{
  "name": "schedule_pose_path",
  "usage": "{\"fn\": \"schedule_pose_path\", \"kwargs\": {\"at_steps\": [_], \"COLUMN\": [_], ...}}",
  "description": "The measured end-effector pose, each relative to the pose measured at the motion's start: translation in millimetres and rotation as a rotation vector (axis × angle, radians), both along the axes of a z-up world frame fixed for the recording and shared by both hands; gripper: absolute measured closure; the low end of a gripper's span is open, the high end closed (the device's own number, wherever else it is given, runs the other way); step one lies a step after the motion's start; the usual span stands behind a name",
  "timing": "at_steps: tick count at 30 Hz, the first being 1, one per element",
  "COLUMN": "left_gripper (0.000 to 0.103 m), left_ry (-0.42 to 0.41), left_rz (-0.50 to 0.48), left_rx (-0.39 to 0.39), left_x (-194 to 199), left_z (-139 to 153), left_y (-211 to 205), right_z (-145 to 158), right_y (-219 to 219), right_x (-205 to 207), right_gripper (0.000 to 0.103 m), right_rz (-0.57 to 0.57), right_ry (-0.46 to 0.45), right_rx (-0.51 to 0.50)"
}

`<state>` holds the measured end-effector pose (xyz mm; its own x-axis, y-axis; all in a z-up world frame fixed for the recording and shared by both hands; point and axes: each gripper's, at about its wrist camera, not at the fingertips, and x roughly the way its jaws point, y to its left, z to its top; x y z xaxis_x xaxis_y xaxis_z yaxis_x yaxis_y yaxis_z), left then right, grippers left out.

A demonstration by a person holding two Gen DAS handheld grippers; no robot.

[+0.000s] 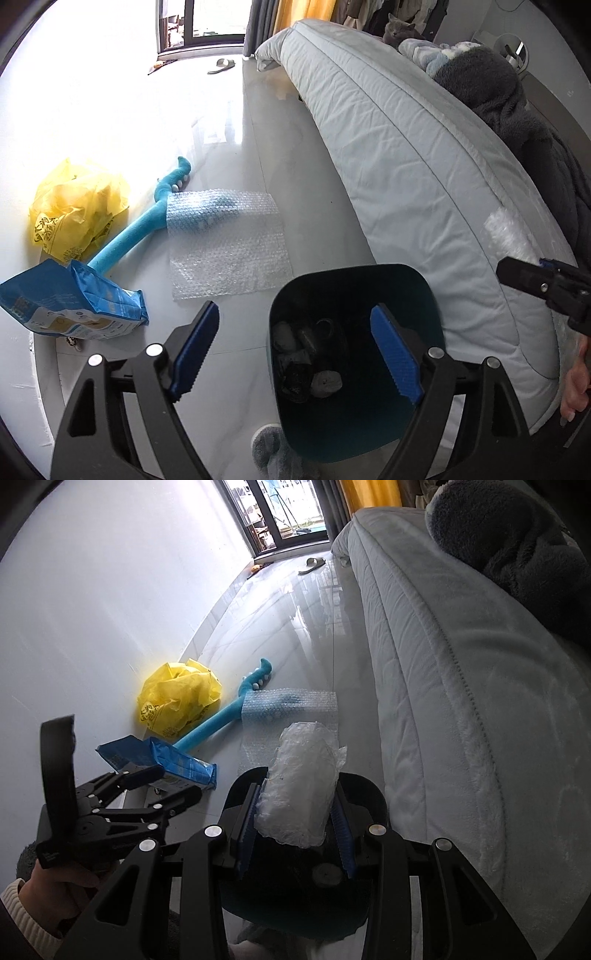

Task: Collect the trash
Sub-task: 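Lower the bubble-wrap piece into the bin and open the right gripper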

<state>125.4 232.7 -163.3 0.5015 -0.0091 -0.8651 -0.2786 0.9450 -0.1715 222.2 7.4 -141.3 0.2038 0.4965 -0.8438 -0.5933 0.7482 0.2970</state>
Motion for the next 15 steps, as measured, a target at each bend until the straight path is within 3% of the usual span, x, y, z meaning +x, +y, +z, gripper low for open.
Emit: {"fn": "schedule_pose_path", "kwargs": {"at_steps": [6, 15], "left_gripper": [0.013, 0.007], "left_ry": [-0.066, -0.176], "left_rz": [-0.021, -0.045], "left_rx": [0.057, 0.039], "left_x": [-7.3, -16.5], "left_z": [16.4, 40.3], "left_y": [3.1, 8.1], "right_z": [-29.9, -68.1], "right_y": [19.5, 45.1], "right_x": [-2.2, -9.3], "right_gripper": [0.065, 0.063], "right_rz": [0.032, 0.074], "right_ry": [0.044, 0.097], "right_rx": [-0.068, -0.179]}}
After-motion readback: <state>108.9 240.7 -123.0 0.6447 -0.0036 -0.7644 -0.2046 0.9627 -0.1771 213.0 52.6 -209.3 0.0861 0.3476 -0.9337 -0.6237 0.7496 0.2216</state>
